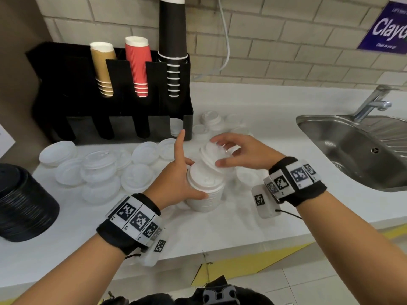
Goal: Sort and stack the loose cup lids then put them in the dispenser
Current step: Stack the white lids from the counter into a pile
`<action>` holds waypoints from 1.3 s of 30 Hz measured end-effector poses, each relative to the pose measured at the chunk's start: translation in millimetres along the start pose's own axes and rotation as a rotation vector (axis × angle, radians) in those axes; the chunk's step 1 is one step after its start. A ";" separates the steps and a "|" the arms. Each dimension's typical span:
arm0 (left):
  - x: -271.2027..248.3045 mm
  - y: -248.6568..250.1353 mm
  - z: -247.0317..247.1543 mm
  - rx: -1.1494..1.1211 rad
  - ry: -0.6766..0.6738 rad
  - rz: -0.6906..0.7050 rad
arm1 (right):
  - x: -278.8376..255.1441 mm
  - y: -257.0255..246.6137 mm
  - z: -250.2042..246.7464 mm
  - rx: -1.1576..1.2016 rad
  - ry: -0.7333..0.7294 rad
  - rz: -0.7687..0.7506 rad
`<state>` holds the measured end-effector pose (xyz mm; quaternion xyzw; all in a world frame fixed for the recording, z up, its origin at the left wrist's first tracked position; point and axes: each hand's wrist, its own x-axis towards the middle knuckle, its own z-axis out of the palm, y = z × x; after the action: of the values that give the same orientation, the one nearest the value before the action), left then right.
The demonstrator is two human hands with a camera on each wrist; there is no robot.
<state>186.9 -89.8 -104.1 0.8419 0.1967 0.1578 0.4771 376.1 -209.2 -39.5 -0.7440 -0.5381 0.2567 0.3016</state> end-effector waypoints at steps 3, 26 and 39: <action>0.9 -1.2 4.0 -0.040 0.032 0.018 | -10.4 -3.9 15.1 -0.077 -0.019 -0.033; 3.0 8.0 -0.9 0.159 -0.039 0.041 | -10.5 -12.2 47.4 -0.273 0.008 -0.070; 15.9 14.2 -0.5 0.207 -0.042 -0.025 | -14.1 85.1 -45.7 0.216 0.579 0.491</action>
<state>203.0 -88.4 -90.3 0.8873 0.2125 0.1130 0.3934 459.3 -250.9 -69.0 -0.8561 -0.2069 0.1561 0.4472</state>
